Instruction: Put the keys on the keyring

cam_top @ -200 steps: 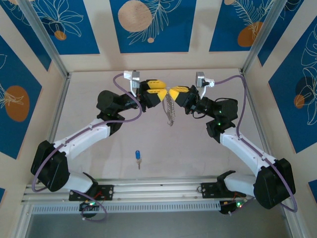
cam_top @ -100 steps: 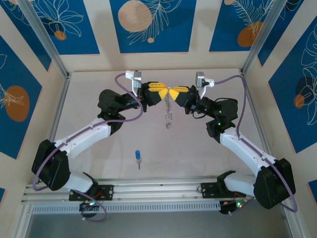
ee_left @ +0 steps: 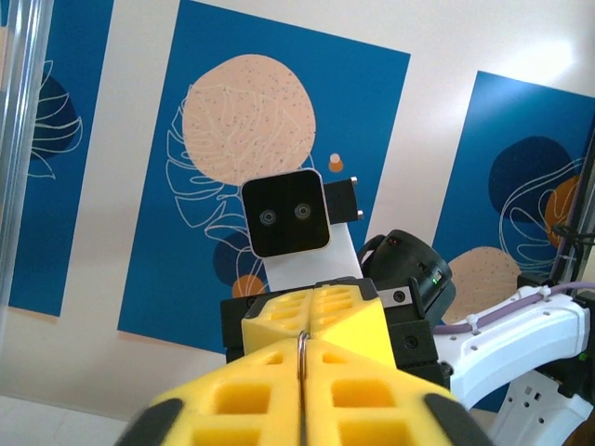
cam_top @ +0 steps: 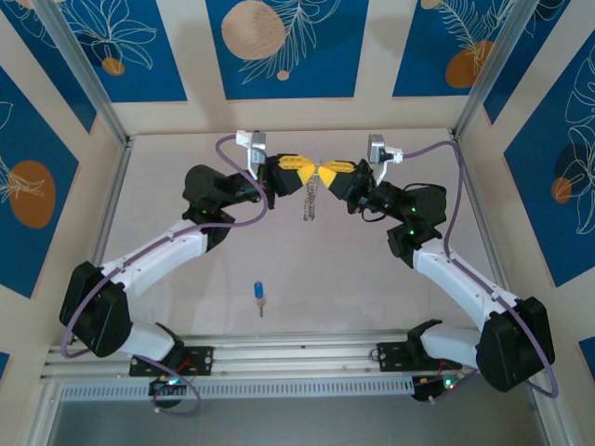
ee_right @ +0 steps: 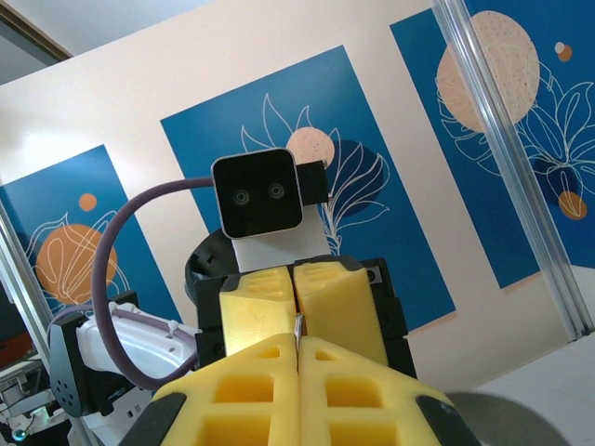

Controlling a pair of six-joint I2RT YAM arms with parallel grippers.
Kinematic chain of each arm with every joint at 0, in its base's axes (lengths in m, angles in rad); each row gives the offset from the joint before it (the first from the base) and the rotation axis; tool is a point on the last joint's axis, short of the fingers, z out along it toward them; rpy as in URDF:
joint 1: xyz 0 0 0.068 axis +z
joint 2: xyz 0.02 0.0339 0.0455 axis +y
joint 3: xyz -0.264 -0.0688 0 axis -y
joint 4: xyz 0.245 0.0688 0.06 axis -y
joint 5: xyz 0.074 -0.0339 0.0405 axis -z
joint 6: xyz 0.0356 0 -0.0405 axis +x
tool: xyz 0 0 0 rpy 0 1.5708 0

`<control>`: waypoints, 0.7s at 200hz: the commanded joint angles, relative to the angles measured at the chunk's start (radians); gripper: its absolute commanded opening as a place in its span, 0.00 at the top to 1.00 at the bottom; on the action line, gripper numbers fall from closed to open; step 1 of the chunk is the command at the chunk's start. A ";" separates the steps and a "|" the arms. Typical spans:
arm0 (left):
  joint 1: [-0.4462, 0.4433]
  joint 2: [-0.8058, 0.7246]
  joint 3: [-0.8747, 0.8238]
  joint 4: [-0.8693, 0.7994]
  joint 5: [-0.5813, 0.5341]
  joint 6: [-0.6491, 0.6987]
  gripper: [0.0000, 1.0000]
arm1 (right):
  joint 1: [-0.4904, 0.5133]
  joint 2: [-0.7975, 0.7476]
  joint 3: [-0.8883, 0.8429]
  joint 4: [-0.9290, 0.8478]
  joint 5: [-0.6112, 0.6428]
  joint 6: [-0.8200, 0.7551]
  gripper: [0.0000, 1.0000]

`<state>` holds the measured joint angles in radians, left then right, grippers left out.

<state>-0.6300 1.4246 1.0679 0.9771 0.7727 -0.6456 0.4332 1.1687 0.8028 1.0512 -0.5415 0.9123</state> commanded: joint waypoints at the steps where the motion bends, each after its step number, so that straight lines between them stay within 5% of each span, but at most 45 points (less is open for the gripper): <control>1: 0.001 0.010 0.038 -0.003 0.061 0.017 0.87 | 0.009 -0.011 0.026 0.014 0.021 -0.018 1.00; 109: 0.000 -0.004 0.028 -0.044 0.087 0.060 1.00 | 0.005 -0.016 0.035 -0.033 0.029 -0.032 1.00; 140: 0.001 -0.058 -0.005 -0.087 0.040 0.179 1.00 | -0.050 -0.096 0.008 -0.173 0.063 -0.055 0.50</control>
<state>-0.6270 1.4220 1.0733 0.9199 0.8078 -0.5846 0.4232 1.1522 0.8032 0.9806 -0.5323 0.8906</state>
